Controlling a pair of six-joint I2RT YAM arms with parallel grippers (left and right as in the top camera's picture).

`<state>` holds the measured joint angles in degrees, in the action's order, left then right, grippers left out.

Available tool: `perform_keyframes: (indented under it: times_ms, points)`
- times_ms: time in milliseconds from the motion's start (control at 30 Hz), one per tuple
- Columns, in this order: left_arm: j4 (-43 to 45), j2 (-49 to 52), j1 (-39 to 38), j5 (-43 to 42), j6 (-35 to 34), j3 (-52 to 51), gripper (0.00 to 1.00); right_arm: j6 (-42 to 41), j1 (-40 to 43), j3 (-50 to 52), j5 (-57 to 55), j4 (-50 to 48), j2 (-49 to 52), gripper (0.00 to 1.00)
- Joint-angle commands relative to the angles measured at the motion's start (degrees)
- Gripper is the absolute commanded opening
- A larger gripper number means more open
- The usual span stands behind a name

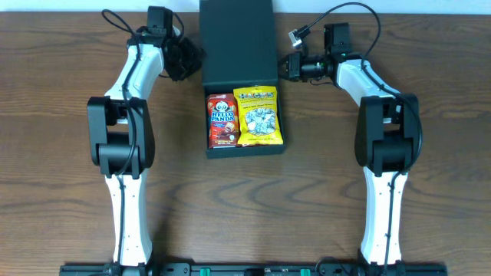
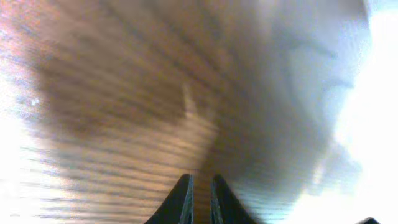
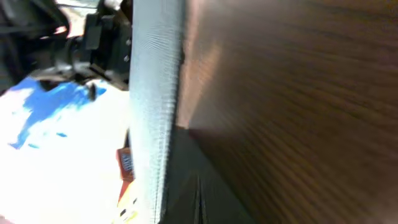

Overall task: Pack container
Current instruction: 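Swing the lid forward and down over the box with both grippers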

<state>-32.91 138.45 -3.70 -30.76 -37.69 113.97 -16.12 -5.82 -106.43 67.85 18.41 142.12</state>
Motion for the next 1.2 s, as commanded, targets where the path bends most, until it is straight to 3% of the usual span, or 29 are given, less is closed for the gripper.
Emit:
perform_keyframes:
  times_ms: [0,467,767,1167]
  points:
    - [1.8,0.7,0.2,-7.6,0.3,0.5,0.12,0.5,-1.3,-0.3,7.8,-0.4,0.5,0.02]
    - [4.7,0.7,2.6,-29.6,10.8,0.5,0.09,0.4,-1.3,-0.3,18.4,-2.4,0.5,0.02]
    - [4.7,0.7,3.4,-32.3,11.0,0.5,0.08,0.2,-0.2,-0.3,21.2,-2.8,0.5,0.02]
    - [4.7,0.4,3.7,-37.1,12.4,0.6,0.06,-15.0,-0.5,-0.3,21.5,-12.5,0.5,0.02]
